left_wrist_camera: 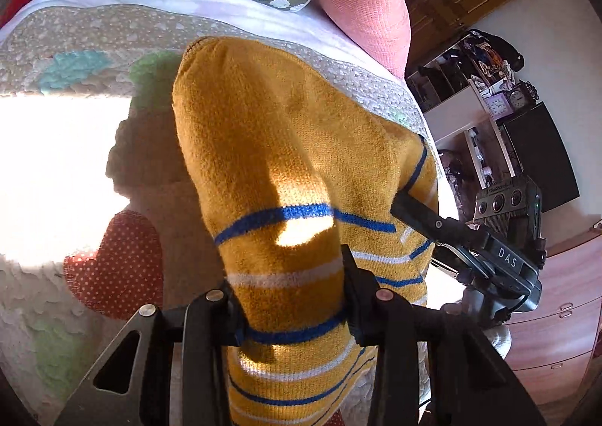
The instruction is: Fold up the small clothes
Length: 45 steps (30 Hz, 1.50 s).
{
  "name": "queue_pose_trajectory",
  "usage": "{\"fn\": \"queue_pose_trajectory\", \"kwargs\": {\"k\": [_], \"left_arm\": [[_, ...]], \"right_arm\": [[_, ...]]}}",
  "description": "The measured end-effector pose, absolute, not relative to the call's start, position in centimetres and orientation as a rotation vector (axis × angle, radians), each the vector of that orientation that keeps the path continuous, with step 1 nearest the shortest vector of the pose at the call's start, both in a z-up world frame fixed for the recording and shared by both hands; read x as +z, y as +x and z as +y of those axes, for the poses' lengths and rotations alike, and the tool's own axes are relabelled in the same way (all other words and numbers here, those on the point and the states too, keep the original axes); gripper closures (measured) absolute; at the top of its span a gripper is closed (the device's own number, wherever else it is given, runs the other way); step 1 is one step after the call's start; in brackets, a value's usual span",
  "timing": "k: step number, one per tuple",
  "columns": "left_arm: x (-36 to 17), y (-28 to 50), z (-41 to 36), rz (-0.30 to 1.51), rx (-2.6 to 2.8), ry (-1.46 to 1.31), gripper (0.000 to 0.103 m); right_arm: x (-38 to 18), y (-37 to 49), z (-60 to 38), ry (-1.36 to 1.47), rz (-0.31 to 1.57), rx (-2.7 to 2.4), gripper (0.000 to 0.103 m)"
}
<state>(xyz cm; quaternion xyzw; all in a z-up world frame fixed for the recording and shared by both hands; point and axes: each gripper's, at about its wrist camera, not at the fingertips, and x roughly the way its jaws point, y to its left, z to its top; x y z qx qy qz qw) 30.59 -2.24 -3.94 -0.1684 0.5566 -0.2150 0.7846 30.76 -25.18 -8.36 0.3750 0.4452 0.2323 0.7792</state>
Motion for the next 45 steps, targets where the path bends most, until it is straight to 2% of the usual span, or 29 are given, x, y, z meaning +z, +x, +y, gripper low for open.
{"fn": "queue_pose_trajectory", "kwargs": {"k": [3, 7, 10, 14, 19, 20, 22, 30, 36, 41, 45], "left_arm": [[-5.6, 30.0, -1.3, 1.231, -0.357, -0.342, 0.056], [-7.9, 28.2, 0.7, 1.240, -0.256, -0.334, 0.051], [-6.0, 24.9, 2.9, 1.168, -0.270, -0.426, 0.051], [-2.7, 19.2, 3.9, 1.031, -0.228, -0.367, 0.047], [-1.6, 12.6, 5.3, 0.971, -0.205, -0.325, 0.045], [-1.7, 11.5, 5.2, 0.967, -0.200, -0.324, 0.045], [-1.6, 9.2, 5.8, 0.962, -0.186, -0.323, 0.045], [-2.9, 5.0, 7.7, 0.968, -0.106, -0.344, 0.044], [-3.3, 4.0, 8.7, 0.979, -0.094, -0.355, 0.044], [-3.5, 3.7, 10.4, 0.957, -0.032, -0.359, 0.044], [-3.7, 3.5, 12.1, 0.948, -0.017, -0.418, 0.044]], "right_arm": [[-9.1, 30.5, -23.8, 0.745, 0.981, 0.454, 0.059], [-9.8, 29.5, -23.5, 0.550, 1.013, 0.268, 0.056], [-8.2, 26.7, -25.0, 0.619, 0.963, 0.310, 0.054], [-6.2, 22.5, -24.7, 0.605, 0.918, 0.397, 0.049], [-8.1, 20.7, -20.7, 0.473, 0.995, 0.399, 0.047], [-8.8, 20.5, -20.1, 0.465, 1.024, 0.409, 0.058], [-9.5, 19.9, -19.7, 0.450, 1.053, 0.396, 0.095], [-11.1, 18.3, -22.3, 0.400, 1.062, 0.180, 0.098], [-8.8, 17.4, -20.3, 0.239, 1.021, 0.144, 0.097], [-3.5, 14.3, -18.6, 0.193, 0.860, 0.093, 0.083], [-1.5, 13.4, -14.4, 0.198, 0.802, 0.242, 0.081]]}}
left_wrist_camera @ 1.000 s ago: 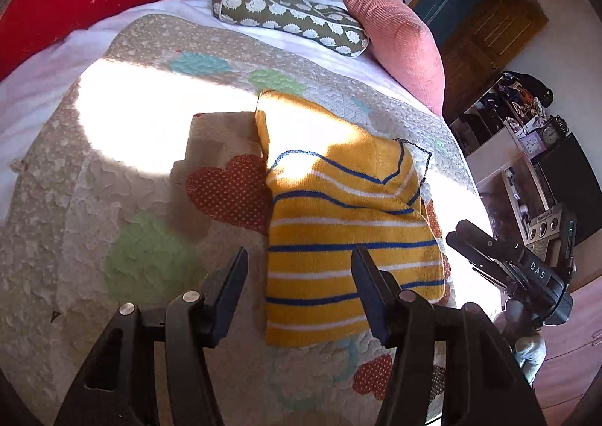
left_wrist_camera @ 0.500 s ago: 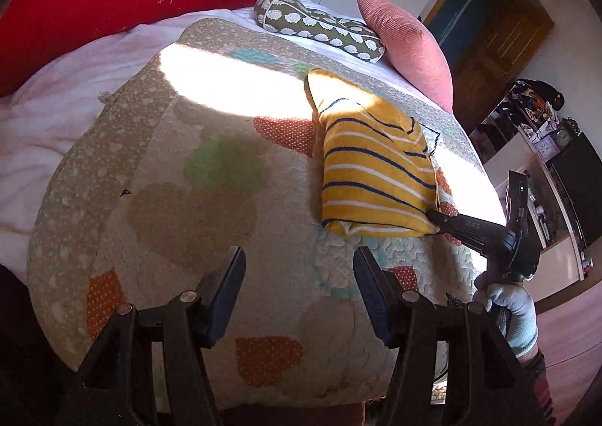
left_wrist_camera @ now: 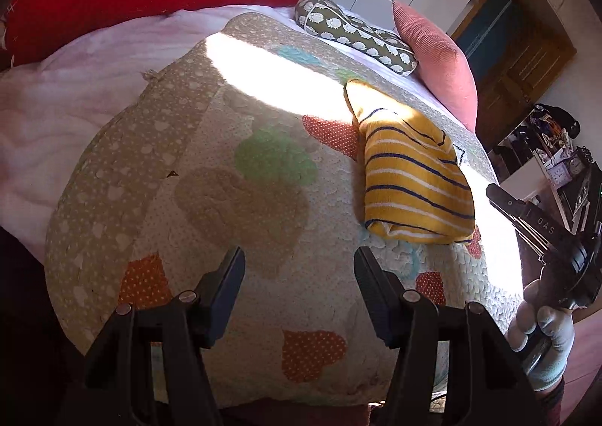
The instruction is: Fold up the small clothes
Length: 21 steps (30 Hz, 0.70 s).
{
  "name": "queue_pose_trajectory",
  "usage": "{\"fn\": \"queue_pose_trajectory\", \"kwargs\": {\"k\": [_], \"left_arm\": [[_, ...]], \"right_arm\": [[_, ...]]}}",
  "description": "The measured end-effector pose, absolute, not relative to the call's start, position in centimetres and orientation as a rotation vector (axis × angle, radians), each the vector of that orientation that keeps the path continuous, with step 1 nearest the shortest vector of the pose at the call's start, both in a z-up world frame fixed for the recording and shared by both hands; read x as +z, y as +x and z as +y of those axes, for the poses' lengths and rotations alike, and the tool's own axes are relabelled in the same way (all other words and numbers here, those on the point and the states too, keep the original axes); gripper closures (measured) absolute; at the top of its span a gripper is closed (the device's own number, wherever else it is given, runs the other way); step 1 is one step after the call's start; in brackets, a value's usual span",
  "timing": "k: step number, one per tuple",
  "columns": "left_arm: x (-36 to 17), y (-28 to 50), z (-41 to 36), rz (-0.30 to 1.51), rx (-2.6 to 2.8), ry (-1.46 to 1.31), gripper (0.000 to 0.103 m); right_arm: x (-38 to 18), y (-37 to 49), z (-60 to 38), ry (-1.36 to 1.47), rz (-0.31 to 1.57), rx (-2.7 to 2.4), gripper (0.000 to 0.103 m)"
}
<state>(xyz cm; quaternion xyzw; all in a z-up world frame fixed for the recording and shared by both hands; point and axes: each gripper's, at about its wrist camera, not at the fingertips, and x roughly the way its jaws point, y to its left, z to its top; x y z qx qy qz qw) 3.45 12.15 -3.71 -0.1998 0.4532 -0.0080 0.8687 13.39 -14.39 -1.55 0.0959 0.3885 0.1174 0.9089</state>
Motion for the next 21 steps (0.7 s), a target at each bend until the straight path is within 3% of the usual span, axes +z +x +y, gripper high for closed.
{"fn": "queue_pose_trajectory", "kwargs": {"k": [10, 15, 21], "left_arm": [[-3.0, 1.7, 15.2, 0.901, 0.064, -0.413, 0.039], [-2.7, 1.3, 14.3, 0.881, 0.075, -0.344, 0.039], [-2.0, 1.0, 10.9, 0.856, 0.066, -0.230, 0.035]], "right_arm": [[-10.7, 18.1, -7.2, 0.358, 1.055, 0.395, 0.081], [-12.4, 14.9, -10.9, 0.548, 1.065, 0.418, 0.081], [-10.9, 8.2, -14.2, 0.491, 1.011, 0.259, 0.076]]}}
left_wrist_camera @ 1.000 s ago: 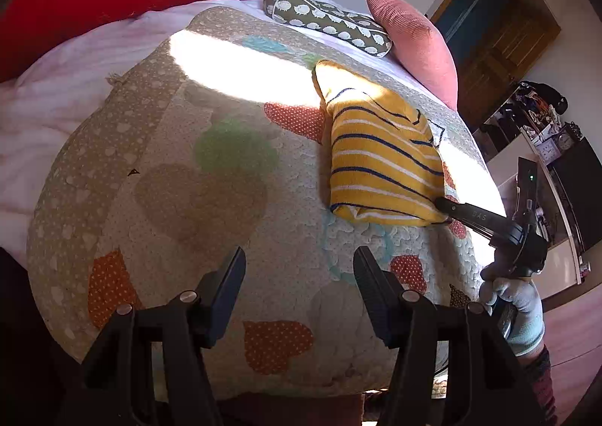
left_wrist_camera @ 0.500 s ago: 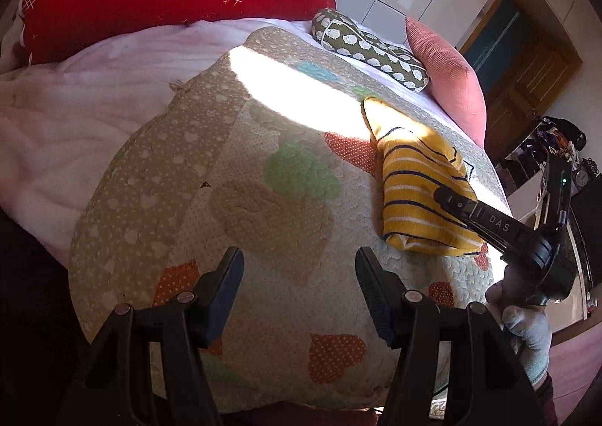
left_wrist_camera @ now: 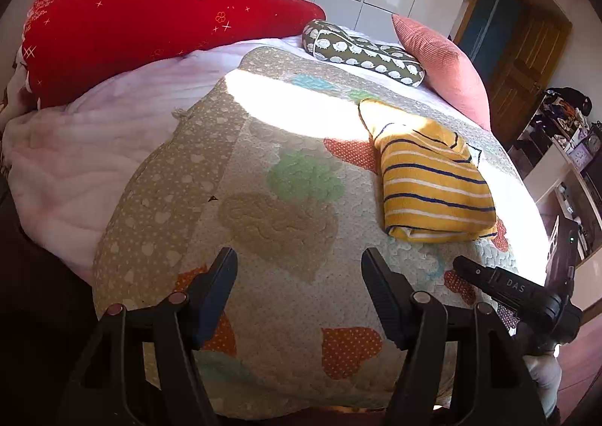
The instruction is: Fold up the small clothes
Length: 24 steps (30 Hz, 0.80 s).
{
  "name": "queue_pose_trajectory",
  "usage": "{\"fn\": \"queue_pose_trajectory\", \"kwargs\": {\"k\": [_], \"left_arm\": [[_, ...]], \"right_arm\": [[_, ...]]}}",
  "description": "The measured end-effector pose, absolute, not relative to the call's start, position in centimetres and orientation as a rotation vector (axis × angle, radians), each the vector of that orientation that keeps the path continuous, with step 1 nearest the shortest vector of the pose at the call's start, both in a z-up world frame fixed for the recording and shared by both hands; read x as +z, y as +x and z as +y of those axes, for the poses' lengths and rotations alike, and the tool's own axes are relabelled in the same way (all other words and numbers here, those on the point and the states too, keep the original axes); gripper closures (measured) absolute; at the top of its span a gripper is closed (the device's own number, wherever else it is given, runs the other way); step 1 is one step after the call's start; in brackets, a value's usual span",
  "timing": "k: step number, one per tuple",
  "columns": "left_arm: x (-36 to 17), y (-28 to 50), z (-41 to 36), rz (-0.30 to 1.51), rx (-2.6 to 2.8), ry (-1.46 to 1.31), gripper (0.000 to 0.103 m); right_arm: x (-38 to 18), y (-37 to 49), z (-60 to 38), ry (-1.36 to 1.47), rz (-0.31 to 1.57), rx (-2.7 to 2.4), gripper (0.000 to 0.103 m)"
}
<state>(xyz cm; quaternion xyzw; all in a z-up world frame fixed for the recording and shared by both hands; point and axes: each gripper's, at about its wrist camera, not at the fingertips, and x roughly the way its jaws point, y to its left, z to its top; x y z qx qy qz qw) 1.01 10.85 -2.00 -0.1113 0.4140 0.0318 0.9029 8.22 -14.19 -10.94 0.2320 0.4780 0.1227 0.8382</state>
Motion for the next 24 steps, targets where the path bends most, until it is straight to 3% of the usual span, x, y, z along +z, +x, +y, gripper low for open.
{"fn": "queue_pose_trajectory", "kwargs": {"k": [3, 7, 13, 24], "left_arm": [[-1.2, 0.5, 8.4, 0.820, 0.068, -0.152, 0.034], [0.0, 0.0, 5.1, 0.779, 0.049, -0.086, 0.025], [1.1, -1.1, 1.6, 0.732, 0.047, -0.051, 0.016], [-0.1, -1.3, -1.9, 0.785, 0.012, 0.042, 0.016]], "right_arm": [[-9.0, 5.1, -15.3, 0.376, 0.936, 0.160, 0.065], [-7.6, 1.6, -17.4, 0.352, 0.841, 0.051, 0.050], [-7.4, -0.3, -18.5, 0.344, 0.810, 0.046, 0.050], [-8.2, -1.2, -19.2, 0.319, 0.805, 0.036, 0.045]]}}
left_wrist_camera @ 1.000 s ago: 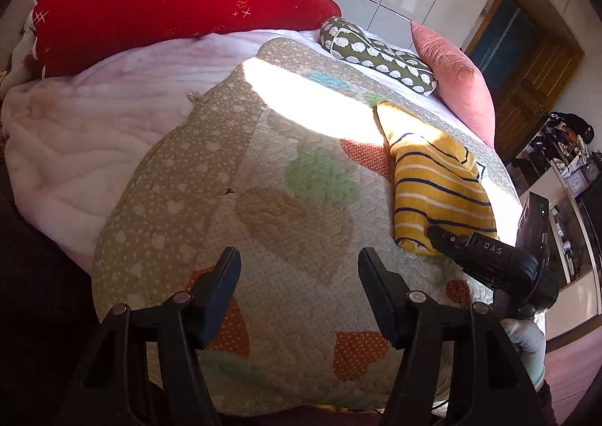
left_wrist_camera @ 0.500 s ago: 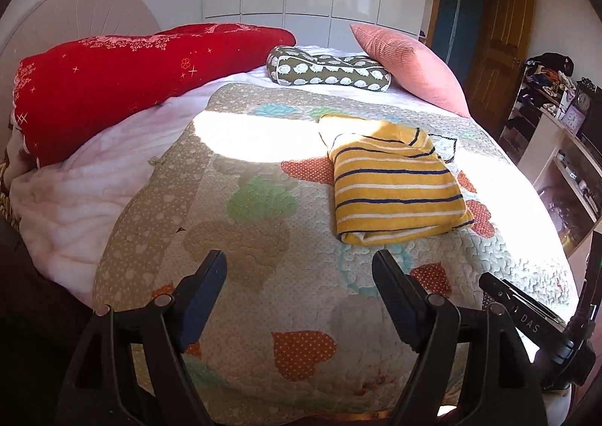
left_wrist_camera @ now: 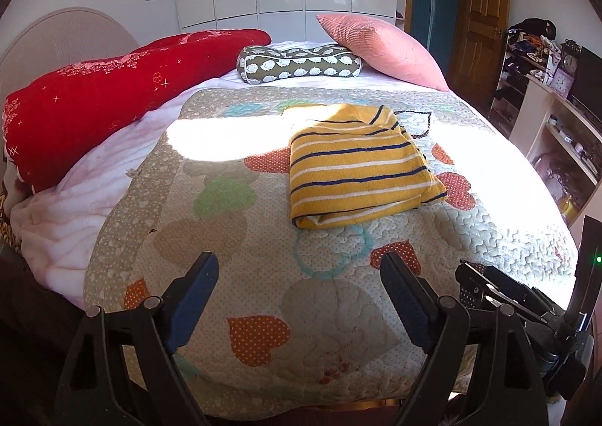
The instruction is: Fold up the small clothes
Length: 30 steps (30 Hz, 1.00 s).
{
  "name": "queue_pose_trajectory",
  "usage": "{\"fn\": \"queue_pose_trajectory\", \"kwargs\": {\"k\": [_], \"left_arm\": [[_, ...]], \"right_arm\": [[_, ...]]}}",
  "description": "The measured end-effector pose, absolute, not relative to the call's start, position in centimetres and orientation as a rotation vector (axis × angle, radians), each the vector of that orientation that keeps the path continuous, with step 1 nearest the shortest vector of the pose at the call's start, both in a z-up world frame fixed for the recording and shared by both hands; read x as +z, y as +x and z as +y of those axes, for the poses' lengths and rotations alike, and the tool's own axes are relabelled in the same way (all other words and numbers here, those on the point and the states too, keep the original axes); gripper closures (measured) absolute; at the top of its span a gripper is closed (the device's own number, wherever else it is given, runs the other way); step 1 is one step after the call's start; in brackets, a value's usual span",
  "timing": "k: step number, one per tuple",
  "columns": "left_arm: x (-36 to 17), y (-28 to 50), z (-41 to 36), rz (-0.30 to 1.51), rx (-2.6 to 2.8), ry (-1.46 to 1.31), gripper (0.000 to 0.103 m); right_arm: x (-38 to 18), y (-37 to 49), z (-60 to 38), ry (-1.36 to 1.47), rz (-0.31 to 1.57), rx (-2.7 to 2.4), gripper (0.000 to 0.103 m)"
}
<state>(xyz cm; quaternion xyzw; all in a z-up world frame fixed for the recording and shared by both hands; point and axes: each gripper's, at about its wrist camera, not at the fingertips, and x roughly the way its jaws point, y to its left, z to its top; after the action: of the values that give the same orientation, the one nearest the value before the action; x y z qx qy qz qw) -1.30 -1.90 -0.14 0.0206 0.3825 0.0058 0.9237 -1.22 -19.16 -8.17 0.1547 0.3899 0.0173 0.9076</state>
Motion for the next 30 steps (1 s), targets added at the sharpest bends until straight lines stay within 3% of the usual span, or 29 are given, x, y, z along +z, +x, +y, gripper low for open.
{"fn": "queue_pose_trajectory", "kwargs": {"k": [15, 23, 30], "left_arm": [[0.9, -2.3, -1.0, 0.684, 0.088, 0.052, 0.014], [3.0, -4.0, -0.5, 0.562, 0.049, 0.014, 0.000], [2.2, -3.1, 0.5, 0.600, -0.013, -0.028, 0.000]], "right_arm": [[-8.2, -1.2, -17.0, 0.220, 0.807, 0.053, 0.042], [-7.6, -1.6, -16.1, 0.167, 0.780, 0.053, 0.040], [-6.8, -1.8, -15.4, 0.103, 0.750, 0.038, 0.039]]}}
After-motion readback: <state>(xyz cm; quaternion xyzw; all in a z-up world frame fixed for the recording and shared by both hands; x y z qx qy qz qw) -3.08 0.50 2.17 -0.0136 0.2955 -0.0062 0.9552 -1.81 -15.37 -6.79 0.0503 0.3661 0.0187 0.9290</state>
